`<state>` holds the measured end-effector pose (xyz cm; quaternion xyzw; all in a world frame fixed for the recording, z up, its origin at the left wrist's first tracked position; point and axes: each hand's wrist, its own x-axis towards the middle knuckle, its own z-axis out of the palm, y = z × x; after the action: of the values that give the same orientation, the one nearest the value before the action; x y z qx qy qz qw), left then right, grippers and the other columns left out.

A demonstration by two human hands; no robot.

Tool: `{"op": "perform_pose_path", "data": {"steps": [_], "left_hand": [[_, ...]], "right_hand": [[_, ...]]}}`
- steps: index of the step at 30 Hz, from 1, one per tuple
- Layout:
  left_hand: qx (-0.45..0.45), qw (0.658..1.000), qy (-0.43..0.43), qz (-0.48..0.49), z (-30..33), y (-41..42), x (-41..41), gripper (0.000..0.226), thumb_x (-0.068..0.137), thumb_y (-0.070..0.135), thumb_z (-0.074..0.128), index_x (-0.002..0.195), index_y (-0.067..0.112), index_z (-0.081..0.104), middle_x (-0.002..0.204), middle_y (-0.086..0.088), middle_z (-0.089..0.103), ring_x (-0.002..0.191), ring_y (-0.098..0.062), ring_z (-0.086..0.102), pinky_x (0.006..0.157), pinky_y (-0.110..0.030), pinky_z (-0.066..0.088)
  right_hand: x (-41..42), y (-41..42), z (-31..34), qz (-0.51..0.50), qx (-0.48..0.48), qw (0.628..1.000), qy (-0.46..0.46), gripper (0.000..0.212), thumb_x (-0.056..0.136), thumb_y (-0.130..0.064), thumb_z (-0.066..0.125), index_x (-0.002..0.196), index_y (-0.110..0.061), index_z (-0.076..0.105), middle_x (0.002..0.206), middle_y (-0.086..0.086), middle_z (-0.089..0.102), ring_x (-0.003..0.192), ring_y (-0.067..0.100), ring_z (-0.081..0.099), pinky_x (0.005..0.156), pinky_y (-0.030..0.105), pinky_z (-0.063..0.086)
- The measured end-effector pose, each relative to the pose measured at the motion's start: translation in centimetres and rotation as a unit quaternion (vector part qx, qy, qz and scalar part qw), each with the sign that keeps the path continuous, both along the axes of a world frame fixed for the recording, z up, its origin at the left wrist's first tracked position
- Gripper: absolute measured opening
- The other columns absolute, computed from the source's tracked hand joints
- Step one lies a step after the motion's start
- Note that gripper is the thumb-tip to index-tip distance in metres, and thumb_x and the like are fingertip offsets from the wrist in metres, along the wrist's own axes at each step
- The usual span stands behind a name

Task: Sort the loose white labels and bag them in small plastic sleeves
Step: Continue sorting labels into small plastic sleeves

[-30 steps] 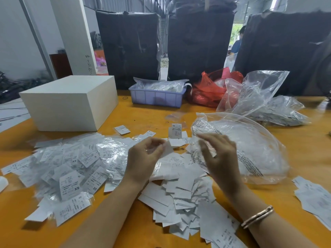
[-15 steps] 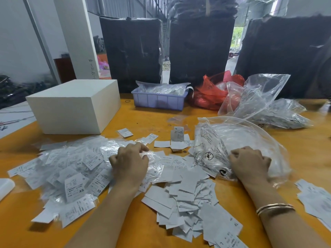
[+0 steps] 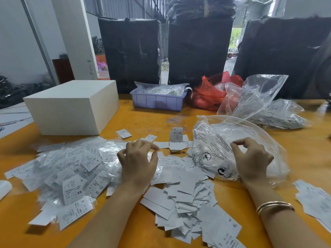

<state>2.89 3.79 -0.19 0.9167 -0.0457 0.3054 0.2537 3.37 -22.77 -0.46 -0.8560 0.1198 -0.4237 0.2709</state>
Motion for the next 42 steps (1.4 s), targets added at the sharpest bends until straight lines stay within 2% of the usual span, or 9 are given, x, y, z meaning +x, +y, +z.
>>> {"op": "perform_pose_path", "data": {"steps": [5,9,13,17,22,24,29,34,42], "left_hand": [[-0.004,1.0,-0.009,-0.027,0.0,-0.1,-0.1,0.011,0.084,0.018,0.068,0.089,0.028,0.069,0.101,0.01,0.063,0.105,-0.017,0.05,0.076,-0.026,0.014],[-0.032,0.996,-0.014,-0.083,0.0,-0.4,-0.3,0.008,0.086,0.027,0.063,0.092,0.027,0.068,0.102,0.011,0.062,0.107,-0.013,0.049,0.076,-0.025,0.015],[-0.067,0.973,0.034,-0.216,0.3,-0.9,-0.6,0.031,0.083,0.045,0.053,0.11,0.033,0.061,0.115,0.015,0.058,0.117,-0.007,0.046,0.091,-0.031,0.027],[-0.092,0.941,0.06,-0.319,0.6,-1.0,-0.9,0.04,0.082,0.05,0.062,0.119,0.035,0.055,0.119,0.019,0.056,0.118,0.001,0.045,0.099,-0.023,0.033],[-0.161,0.925,0.067,-0.338,0.5,-1.1,-0.8,0.016,0.077,0.038,0.066,0.087,0.026,0.07,0.09,0.011,0.069,0.09,-0.001,0.059,0.079,-0.012,0.041],[-0.196,0.927,0.08,-0.311,0.4,-1.1,-0.7,0.014,0.078,0.038,0.065,0.082,0.025,0.069,0.081,0.011,0.069,0.083,0.0,0.06,0.075,-0.014,0.042],[-0.328,0.914,0.068,-0.23,0.6,-0.8,-0.3,0.01,0.087,0.03,0.064,0.081,0.024,0.07,0.077,0.012,0.071,0.072,-0.007,0.064,0.066,-0.019,0.048],[-0.359,0.913,0.05,-0.186,0.4,-0.8,-0.1,0.014,0.091,0.03,0.061,0.08,0.025,0.069,0.077,0.011,0.07,0.053,-0.019,0.044,0.049,-0.025,0.038],[-0.355,0.918,0.042,-0.17,0.4,-0.9,0.0,0.014,0.092,0.025,0.059,0.081,0.028,0.067,0.073,0.017,0.069,0.072,0.002,0.061,0.061,-0.006,0.044]], "right_hand": [[-0.5,1.1,0.5,0.101,-0.024,0.99,-0.092,0.01,0.079,0.0,0.071,0.081,-0.003,0.062,0.073,0.009,0.064,0.066,0.028,0.056,0.064,0.045,0.048],[-1.0,2.6,0.7,0.207,-0.041,0.968,-0.139,0.016,0.079,0.003,0.07,0.082,-0.004,0.056,0.07,-0.002,0.056,0.057,0.011,0.053,0.056,0.012,0.047],[-1.8,5.2,0.8,0.34,-0.053,0.931,-0.121,0.019,0.08,0.005,0.068,0.09,-0.006,0.055,0.072,-0.004,0.057,0.058,0.004,0.057,0.058,0.009,0.048],[-2.8,7.6,0.5,0.468,0.033,0.883,-0.02,0.034,0.084,0.002,0.065,0.097,-0.026,0.05,0.071,-0.009,0.059,0.06,0.009,0.064,0.054,0.025,0.052],[-2.7,7.4,0.4,0.52,0.217,0.825,0.054,0.023,0.087,0.0,0.06,0.101,-0.017,0.053,0.073,0.005,0.065,0.062,0.019,0.067,0.057,0.023,0.051],[-2.4,7.2,0.4,0.502,0.235,0.83,0.06,0.017,0.089,-0.011,0.058,0.103,-0.019,0.053,0.076,0.006,0.066,0.063,0.017,0.066,0.058,0.021,0.049],[-1.9,6.5,-0.4,0.403,0.038,0.908,0.11,0.021,0.093,-0.018,0.056,0.105,-0.035,0.057,0.091,-0.009,0.063,0.078,0.004,0.057,0.071,0.02,0.048],[-1.6,7.0,-1.0,0.351,-0.165,0.898,0.209,0.04,0.092,-0.044,0.053,0.126,-0.023,0.059,0.11,-0.008,0.051,0.107,0.01,0.043,0.096,0.031,0.034],[-1.9,7.5,-0.7,0.332,-0.232,0.886,0.229,0.048,0.085,-0.057,0.053,0.125,-0.032,0.056,0.117,-0.012,0.047,0.112,0.008,0.037,0.083,0.026,0.018]]}}
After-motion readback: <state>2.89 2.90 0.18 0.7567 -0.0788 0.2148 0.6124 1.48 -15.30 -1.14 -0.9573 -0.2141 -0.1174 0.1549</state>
